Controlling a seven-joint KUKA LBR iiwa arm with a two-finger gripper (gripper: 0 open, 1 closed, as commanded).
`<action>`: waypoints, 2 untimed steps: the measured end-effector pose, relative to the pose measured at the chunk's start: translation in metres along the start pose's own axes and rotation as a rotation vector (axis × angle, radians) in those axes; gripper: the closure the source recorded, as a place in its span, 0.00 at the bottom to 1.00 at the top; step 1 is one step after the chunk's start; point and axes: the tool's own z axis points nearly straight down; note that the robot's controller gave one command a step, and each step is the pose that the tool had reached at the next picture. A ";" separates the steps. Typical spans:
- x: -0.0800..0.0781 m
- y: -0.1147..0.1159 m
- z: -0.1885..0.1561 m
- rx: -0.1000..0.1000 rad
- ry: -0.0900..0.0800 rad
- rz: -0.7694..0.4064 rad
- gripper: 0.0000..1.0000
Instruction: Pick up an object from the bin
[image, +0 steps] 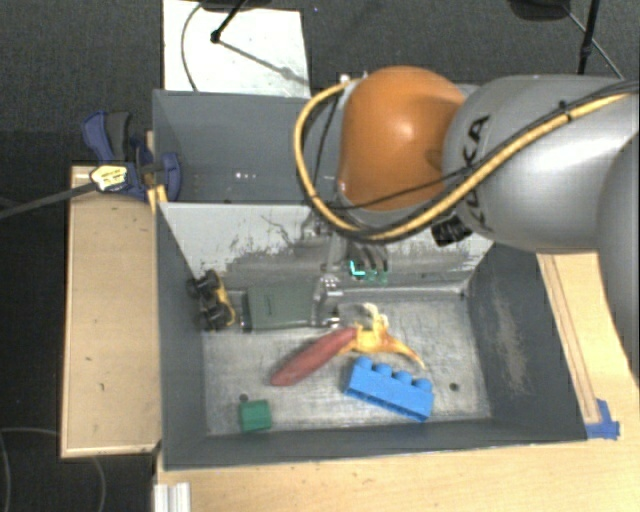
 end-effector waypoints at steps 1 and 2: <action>-0.002 -0.001 -0.004 -0.001 -0.007 0.004 0.00; 0.023 -0.006 0.038 0.000 -0.009 -0.340 0.00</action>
Offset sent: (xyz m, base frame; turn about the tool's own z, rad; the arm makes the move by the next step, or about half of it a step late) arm -0.0476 -0.0133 -0.0802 -0.6642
